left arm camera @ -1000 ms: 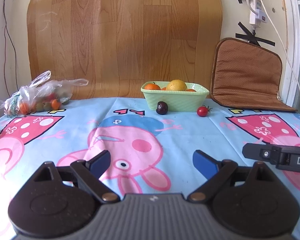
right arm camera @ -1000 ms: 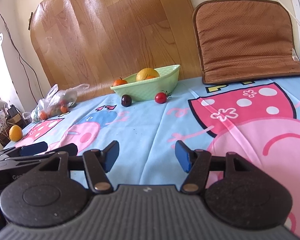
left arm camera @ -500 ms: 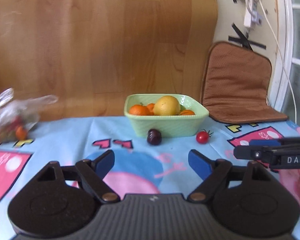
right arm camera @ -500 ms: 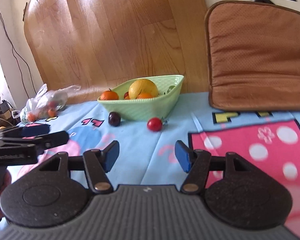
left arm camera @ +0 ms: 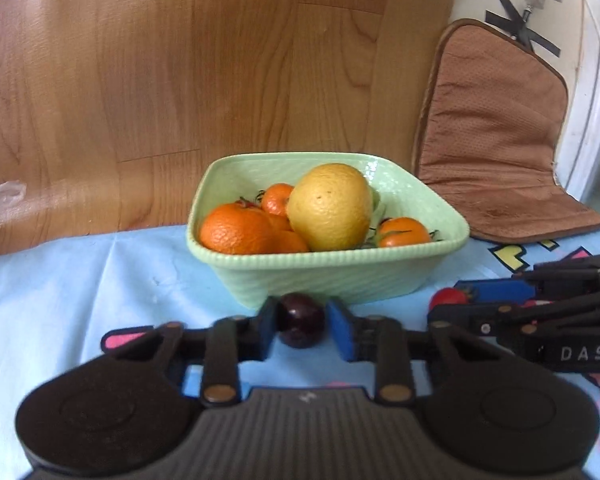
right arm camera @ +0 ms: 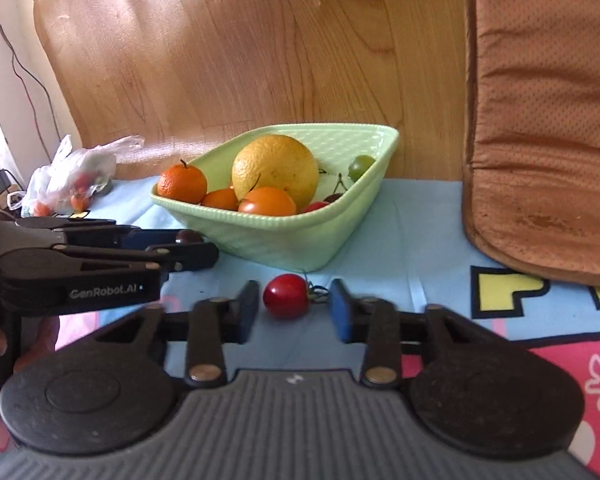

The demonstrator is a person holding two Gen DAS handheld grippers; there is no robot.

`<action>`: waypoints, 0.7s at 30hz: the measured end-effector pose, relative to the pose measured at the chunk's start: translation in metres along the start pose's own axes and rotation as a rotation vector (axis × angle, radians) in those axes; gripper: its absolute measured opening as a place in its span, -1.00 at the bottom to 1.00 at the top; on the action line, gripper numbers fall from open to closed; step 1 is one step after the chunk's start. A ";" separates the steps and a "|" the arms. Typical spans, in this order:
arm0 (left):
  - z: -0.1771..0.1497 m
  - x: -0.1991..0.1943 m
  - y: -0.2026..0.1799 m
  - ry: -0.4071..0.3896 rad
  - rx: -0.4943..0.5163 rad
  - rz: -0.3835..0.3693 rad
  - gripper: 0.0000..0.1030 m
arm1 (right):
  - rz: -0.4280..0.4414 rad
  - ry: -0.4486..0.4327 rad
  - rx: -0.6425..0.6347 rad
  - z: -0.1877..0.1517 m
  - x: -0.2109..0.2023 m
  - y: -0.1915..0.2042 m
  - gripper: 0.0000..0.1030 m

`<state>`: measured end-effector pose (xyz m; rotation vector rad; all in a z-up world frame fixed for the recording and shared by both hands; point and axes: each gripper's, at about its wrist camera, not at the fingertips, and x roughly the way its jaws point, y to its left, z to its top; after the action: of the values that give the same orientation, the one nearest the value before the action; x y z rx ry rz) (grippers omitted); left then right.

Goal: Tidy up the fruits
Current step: 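Grasp a dark cherry with the left tool while the right grasps a red cherry tomato, then regrip the dark cherry with the left tool while the right holds the red tomato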

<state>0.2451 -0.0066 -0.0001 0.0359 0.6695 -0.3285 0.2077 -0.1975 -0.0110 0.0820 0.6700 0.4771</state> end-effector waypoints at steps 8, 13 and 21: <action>-0.041 -0.066 -0.020 0.001 -0.038 -0.047 -0.49 | 0.056 -0.042 -0.033 -0.028 -0.049 0.032 -0.42; -0.077 -0.130 -0.040 -0.037 -0.047 -0.059 -0.49 | 0.062 -0.077 -0.089 -0.072 -0.101 0.068 -0.42; -0.121 -0.174 -0.062 -0.046 -0.032 0.022 -0.45 | 0.072 -0.064 -0.137 -0.122 -0.133 0.107 -0.42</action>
<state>0.0250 0.0014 0.0158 0.0056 0.6279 -0.2965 -0.0002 -0.1718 -0.0058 -0.0076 0.5712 0.5861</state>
